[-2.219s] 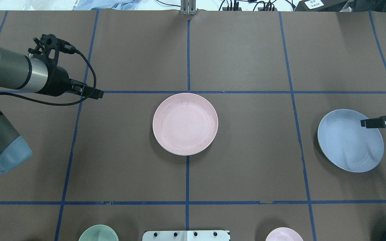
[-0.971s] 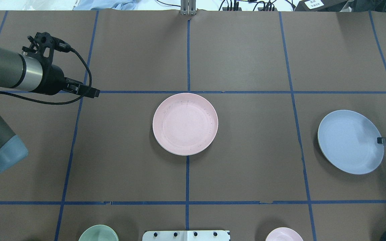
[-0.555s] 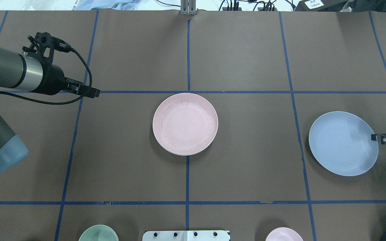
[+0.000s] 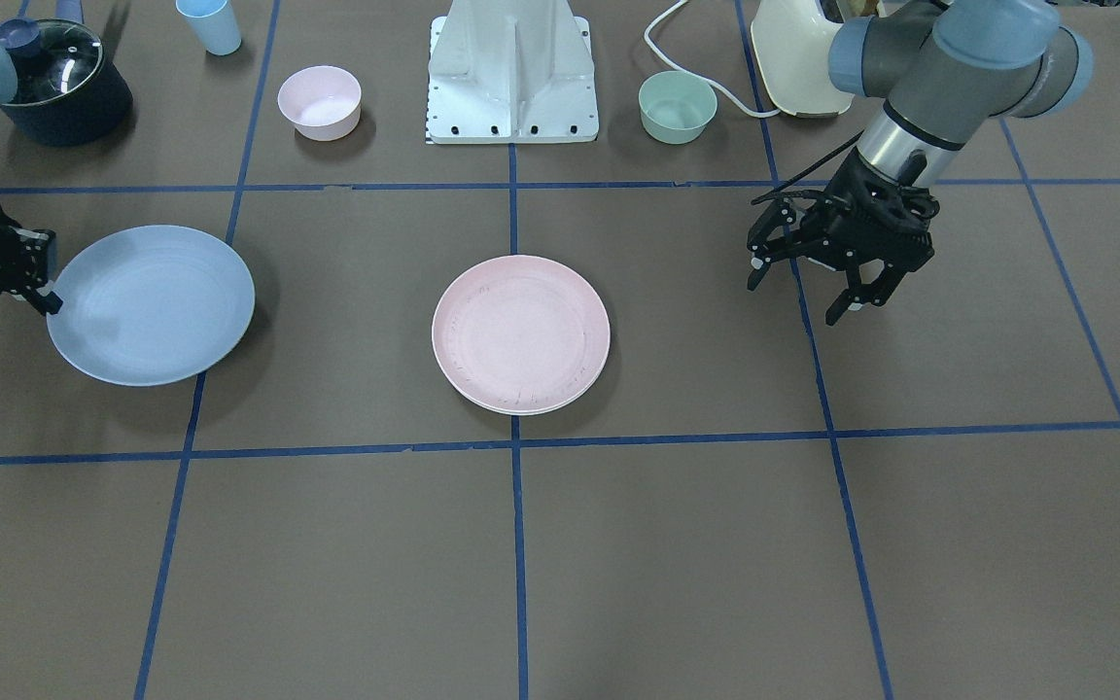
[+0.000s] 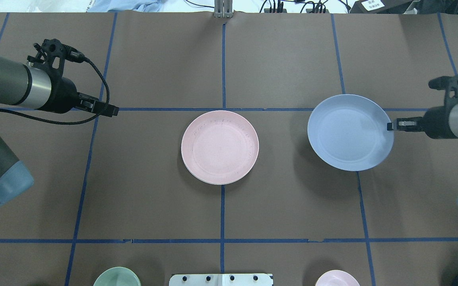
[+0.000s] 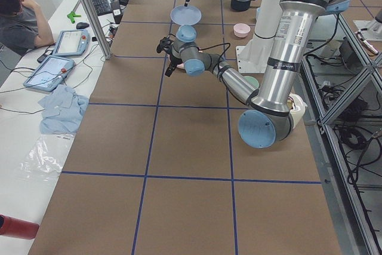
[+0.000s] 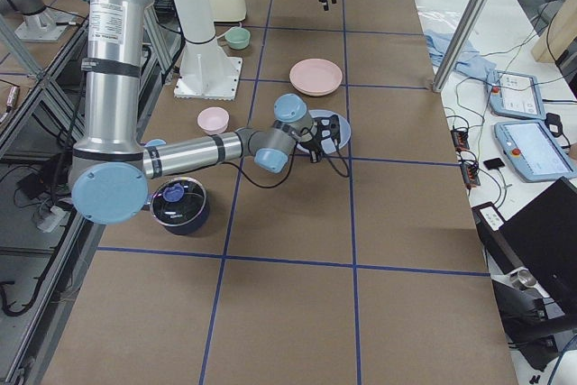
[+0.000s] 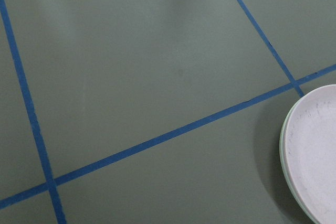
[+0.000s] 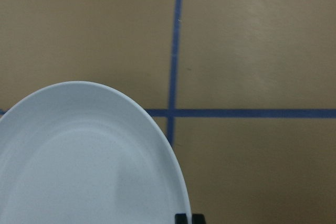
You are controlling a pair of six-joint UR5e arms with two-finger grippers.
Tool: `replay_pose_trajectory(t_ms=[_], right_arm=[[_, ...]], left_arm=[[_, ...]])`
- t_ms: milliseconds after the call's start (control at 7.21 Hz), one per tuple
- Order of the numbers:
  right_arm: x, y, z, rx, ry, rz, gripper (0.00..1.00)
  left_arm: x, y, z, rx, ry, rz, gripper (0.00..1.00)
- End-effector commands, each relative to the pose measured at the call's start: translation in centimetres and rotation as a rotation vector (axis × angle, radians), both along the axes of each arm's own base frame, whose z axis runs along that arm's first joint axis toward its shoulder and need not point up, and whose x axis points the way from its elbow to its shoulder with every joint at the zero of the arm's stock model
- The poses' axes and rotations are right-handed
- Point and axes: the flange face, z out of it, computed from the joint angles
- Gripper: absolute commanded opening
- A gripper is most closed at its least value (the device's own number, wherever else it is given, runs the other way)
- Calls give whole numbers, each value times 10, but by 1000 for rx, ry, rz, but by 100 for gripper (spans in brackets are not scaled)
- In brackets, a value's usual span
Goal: Stack three plates with pink and blue
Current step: 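Grasp the light blue plate with the right gripper and carry it toward the stack, then lower the light blue plate onto the pink plate and open the right gripper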
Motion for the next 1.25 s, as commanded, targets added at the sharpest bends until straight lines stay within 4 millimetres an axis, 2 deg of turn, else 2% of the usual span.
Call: replay_pose_trajectory(t_ms=[0, 139, 277, 416, 555, 832, 971, 1109], right_arm=[[-69, -24, -101, -41, -111, 10, 0], [-108, -13, -130, -52, -148, 34, 0], [-146, -6, -162, -63, -136, 52, 0], [-187, 8, -187, -77, -95, 66, 0], [-219, 30, -194, -69, -57, 82, 0], [-248, 48, -201, -67, -7, 82, 0], [-253, 52, -203, -64, -6, 76, 1], [-258, 57, -202, -57, 0, 80, 68]], left_arm=[[1, 0, 1, -2, 0, 1, 100], [1, 0, 1, -1, 0, 1, 100], [1, 0, 1, -1, -2, 0, 100], [1, 0, 1, -1, -2, 0, 100], [2, -1, 1, -1, -2, 0, 100], [2, -1, 1, -1, -2, 0, 100], [1, 0, 1, -1, -2, 0, 100], [1, 0, 1, -1, -2, 0, 100]])
